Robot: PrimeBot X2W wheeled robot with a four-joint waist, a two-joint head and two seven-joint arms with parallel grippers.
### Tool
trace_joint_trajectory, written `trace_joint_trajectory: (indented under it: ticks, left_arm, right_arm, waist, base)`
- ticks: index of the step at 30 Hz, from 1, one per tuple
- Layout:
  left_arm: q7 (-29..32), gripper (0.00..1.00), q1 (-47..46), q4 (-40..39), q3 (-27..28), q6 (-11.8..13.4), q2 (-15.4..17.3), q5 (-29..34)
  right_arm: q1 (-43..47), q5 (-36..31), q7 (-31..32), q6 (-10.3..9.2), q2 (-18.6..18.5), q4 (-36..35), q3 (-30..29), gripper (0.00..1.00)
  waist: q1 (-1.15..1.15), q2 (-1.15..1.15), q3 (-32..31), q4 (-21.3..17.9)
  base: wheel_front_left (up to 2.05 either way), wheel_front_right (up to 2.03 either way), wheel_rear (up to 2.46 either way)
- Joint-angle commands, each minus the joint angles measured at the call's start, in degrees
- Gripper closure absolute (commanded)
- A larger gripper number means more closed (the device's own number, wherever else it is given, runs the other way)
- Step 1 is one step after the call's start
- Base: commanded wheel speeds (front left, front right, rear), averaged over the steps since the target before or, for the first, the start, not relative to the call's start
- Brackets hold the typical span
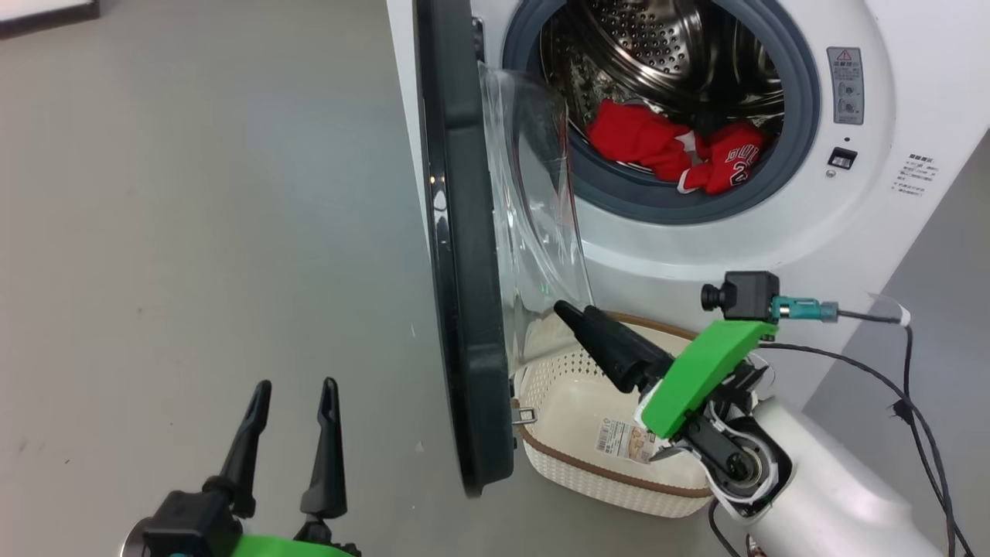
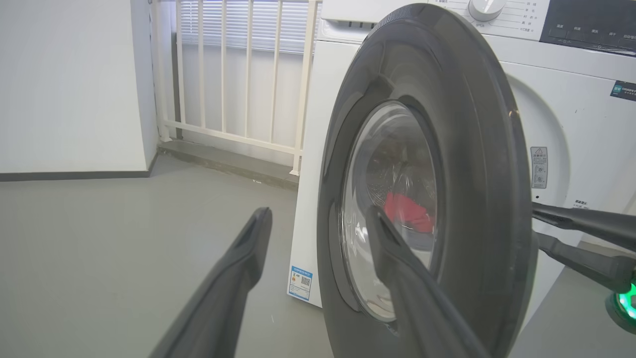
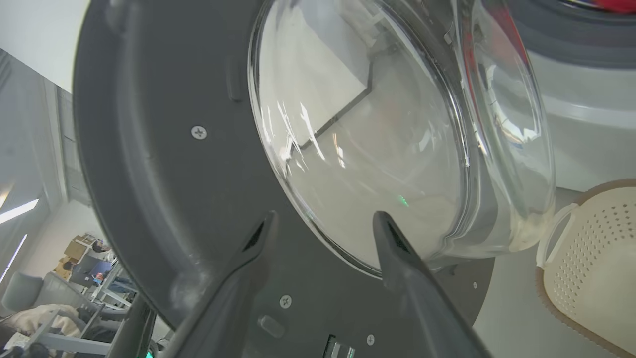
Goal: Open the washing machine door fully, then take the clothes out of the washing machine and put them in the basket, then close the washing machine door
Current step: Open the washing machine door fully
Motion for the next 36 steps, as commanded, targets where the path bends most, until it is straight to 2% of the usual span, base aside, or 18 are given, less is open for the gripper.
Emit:
trace_joint_trajectory:
  ticks: [1,4,5,11,18,19,24,28,36]
  left_arm:
    - [-0.5,0.0,-0.6,-1.2,1.4,-0.6,1.2,0.5]
    - [-1.1,0.0,-0.5,-1.5,1.3,-0.7,1.4,1.0]
    - [-1.1,0.0,-0.5,-1.5,1.3,-0.7,1.4,1.0]
    - [-1.7,0.0,-0.1,-1.6,1.5,-0.9,1.7,1.5]
    - [-2.0,0.0,0.2,-1.9,1.8,-1.1,2.1,2.2]
    - [-2.1,0.0,0.4,-2.2,2.1,-0.9,2.1,2.3]
    - [-2.2,0.0,0.5,-2.6,2.5,-0.5,1.8,2.9]
    - [-2.2,0.0,1.1,-2.5,3.1,-0.2,1.6,3.2]
    - [-2.3,0.0,1.8,-1.9,3.7,0.0,1.4,3.5]
  right_arm:
    - [0.4,-4.2,-4.0,0.44,-0.2,-2.3,0.9,0.0]
    - [1.5,-10.3,-10.0,0.44,-1.0,-2.4,1.1,0.0]
    - [1.5,-10.3,-10.0,0.44,-1.0,-2.4,1.1,0.0]
    - [3.5,-23.4,-20.4,0.44,-0.6,1.2,-2.6,0.0]
    - [7.9,-42.9,-22.9,0.44,2.6,1.9,-14.0,0.0]
    - [9.4,-49.1,-23.0,0.44,3.7,-0.2,-17.9,0.0]
    - [15.0,-61.4,-23.0,0.44,5.5,-7.6,-25.7,0.0]
    - [19.5,-63.0,-23.0,0.44,5.7,-11.5,-26.4,0.0]
    - [24.6,-63.6,-23.0,0.44,5.7,-13.7,-25.9,0.0]
  waist:
    - [0.0,0.0,-0.6,-0.3]
    - [0.0,0.0,-1.1,-0.5]
    - [0.0,0.0,-1.1,-0.5]
    - [0.0,0.0,-1.8,-0.9]
    - [0.0,0.0,-2.1,-1.5]
    - [0.0,0.0,-1.8,-2.1]
    - [0.0,0.0,-1.6,-2.7]
    - [0.0,0.0,-2.0,-3.3]
    - [0.0,0.0,-2.3,-4.2]
  base:
    - [0.0,0.0,0.0]
    - [0.0,0.0,0.0]
    - [0.0,0.0,0.0]
    - [0.0,0.0,0.0]
    - [0.0,0.0,0.0]
    - [0.0,0.0,0.0]
    - [0.0,0.0,0.0]
    - [0.0,0.0,0.0]
    - [0.0,0.0,0.0]
